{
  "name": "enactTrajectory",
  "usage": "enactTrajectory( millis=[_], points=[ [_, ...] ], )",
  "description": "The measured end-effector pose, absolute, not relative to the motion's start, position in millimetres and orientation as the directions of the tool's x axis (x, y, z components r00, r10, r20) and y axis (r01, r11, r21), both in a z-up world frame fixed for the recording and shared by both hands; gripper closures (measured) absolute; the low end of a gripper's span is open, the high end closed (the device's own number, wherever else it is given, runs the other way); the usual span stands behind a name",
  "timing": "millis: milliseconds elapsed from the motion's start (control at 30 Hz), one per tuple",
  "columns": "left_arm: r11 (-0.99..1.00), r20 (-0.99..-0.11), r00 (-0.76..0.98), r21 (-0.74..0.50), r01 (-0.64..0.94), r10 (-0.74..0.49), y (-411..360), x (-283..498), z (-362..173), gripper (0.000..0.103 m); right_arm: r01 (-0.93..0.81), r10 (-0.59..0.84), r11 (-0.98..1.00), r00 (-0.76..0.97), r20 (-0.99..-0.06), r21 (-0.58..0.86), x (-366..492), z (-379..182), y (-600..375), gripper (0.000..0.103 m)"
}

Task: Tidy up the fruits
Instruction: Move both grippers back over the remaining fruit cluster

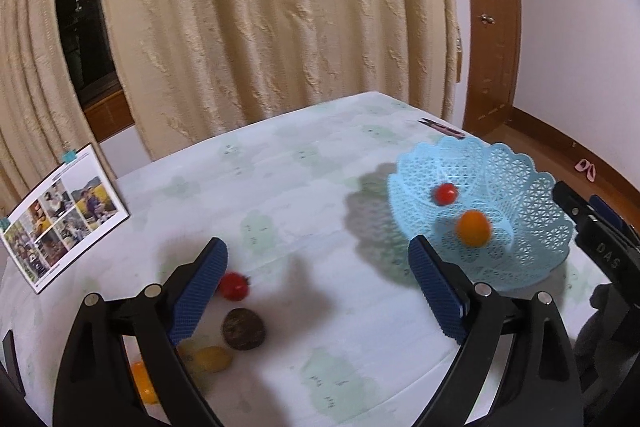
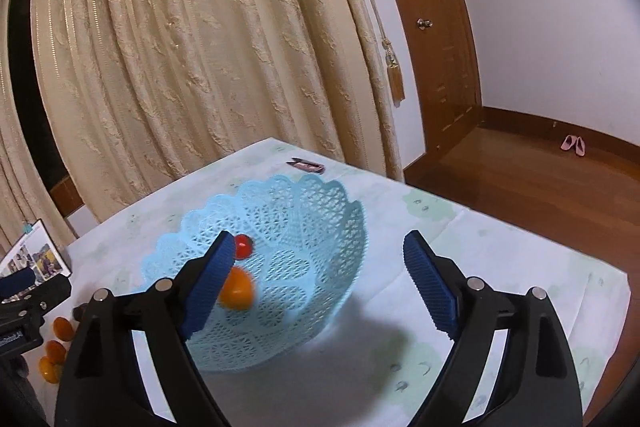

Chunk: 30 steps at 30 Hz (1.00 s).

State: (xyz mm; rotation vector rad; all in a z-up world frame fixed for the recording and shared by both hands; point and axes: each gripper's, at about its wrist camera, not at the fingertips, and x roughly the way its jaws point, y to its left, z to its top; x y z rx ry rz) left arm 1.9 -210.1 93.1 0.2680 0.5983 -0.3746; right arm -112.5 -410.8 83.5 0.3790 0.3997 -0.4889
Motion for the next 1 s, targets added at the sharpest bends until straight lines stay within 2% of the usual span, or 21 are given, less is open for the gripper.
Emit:
enactTrajectory(
  millis=[300, 533, 767, 1000],
  points=[
    [0.931, -0.6, 0.775, 0.133, 0.341, -0.199, -162.3, 14.2, 95.1, 0.012, 0.42, -0.269, 0.869, 0.844, -0.465, 0.26, -99.3, 94.1, -369.6, 0.016],
    [0.965, -0.651, 0.74, 0.049, 0.259, -0.166, -107.0, 43.9, 94.9, 0.012, 0.325, -0.177, 0.914, 0.858, -0.482, 0.242, -82.0, 99.2, -331.2, 0.016],
    [0.974, -0.736, 0.644, -0.097, 0.204, -0.208, -64.2, 80.9, 82.4, 0.012, 0.255, -0.105, 0.941, 0.847, -0.52, 0.225, -67.4, 94.7, -301.5, 0.016],
    [0.977, -0.776, 0.596, -0.133, 0.165, -0.206, -45.6, 104.5, 67.3, 0.012, 0.215, -0.067, 0.955, 0.83, -0.554, 0.207, -57.5, 88.5, -286.6, 0.016]
  ],
)
